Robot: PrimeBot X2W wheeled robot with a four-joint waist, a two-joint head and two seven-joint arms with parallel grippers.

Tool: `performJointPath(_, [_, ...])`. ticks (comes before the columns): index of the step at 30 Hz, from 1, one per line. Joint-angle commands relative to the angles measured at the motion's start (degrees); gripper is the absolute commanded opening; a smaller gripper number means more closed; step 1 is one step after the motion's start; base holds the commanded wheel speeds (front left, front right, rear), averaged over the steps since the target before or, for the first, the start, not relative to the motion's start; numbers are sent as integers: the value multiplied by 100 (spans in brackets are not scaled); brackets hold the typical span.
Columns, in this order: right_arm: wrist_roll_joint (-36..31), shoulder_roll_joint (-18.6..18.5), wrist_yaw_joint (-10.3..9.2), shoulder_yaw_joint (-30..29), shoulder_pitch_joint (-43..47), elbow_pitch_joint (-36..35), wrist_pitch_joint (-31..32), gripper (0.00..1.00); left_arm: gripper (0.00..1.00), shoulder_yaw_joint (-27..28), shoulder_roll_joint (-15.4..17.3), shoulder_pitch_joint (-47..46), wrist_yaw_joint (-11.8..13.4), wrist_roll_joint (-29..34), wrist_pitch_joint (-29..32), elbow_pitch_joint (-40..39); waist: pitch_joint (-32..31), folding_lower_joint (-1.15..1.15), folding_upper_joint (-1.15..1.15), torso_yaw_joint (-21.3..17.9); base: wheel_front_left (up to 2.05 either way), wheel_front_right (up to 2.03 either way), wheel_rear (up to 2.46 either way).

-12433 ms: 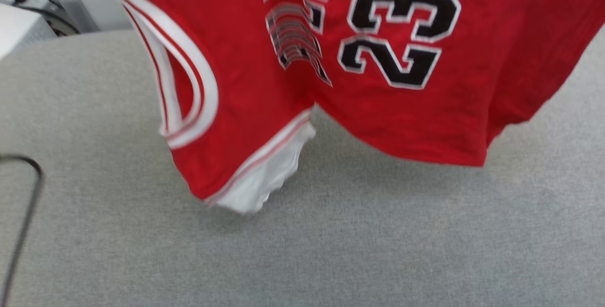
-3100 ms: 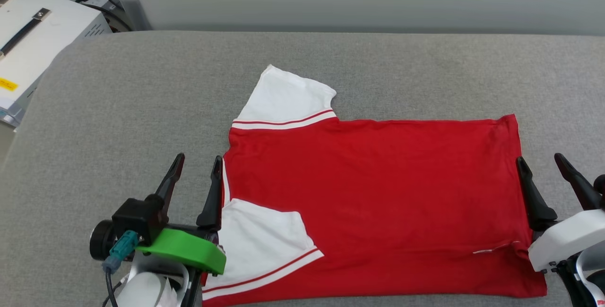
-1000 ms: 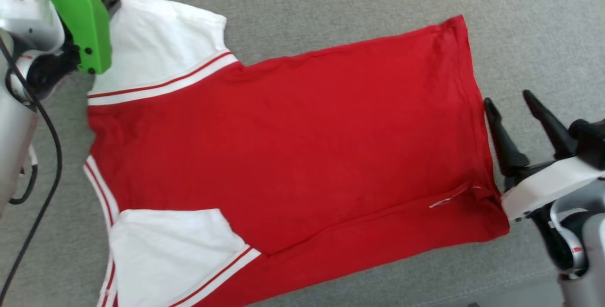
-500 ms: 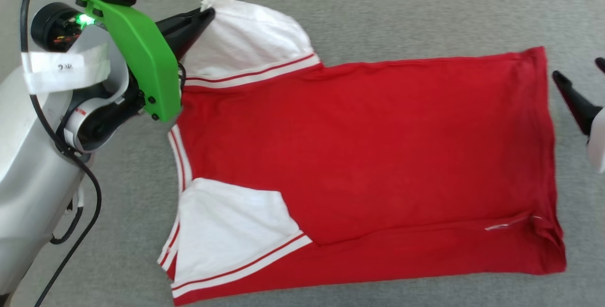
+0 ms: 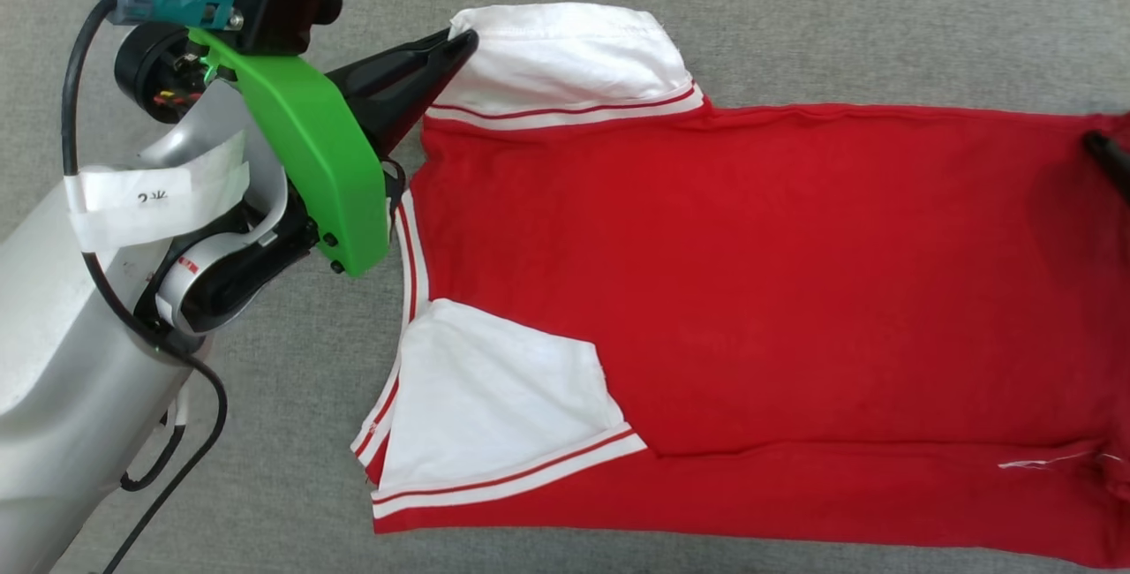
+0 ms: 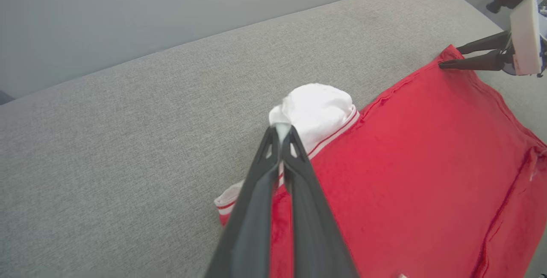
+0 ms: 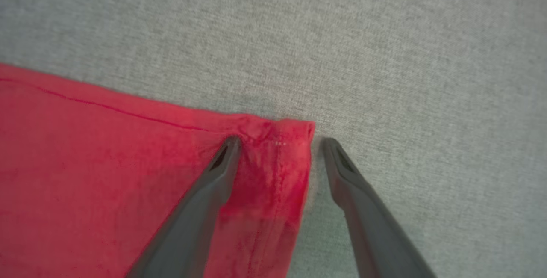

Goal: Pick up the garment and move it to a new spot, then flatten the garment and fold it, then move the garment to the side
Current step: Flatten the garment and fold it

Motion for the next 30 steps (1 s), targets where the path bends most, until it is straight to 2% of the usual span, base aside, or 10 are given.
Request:
performJointPath(1, [-63, 87, -4, 29, -49, 161, 23, 100, 0, 11, 29, 81, 32, 29, -48, 11, 82, 0, 62, 88, 0, 0, 0])
performJointPath(5, [-95, 185, -4, 41, -36, 419, -45, 100, 0, 24, -48, 109, 10, -86, -116, 34, 104, 0, 62, 125, 0, 0, 0])
performJointPath(6, [-97, 200, -4, 51, -23, 483, -53, 69, 0, 24, -56, 110, 3, -101, -131, 47, 101, 0, 62, 129, 0, 0, 0])
performJointPath(7, [-97, 210, -4, 59, -11, 532, -75, 0, 0, 21, -47, 112, 0, -83, -145, 76, 96, 0, 62, 131, 0, 0, 0])
performJointPath(14, [-132, 316, -4, 21, -22, 640, -567, 0, 0, 20, -43, 223, 20, 26, -349, 363, -134, 0, 62, 66, 0, 0, 0])
performJointPath(20, [-93, 367, -4, 20, 149, 555, -1150, 0, 0, 32, -82, 550, 69, -29, -601, 587, -621, 0, 62, -13, 0, 0, 0])
performJointPath(30, [101, 434, -4, -164, 1118, 150, -1988, 0, 0, 46, 26, 1655, 352, -264, -982, 391, -1522, 0, 62, -9, 0, 0, 0])
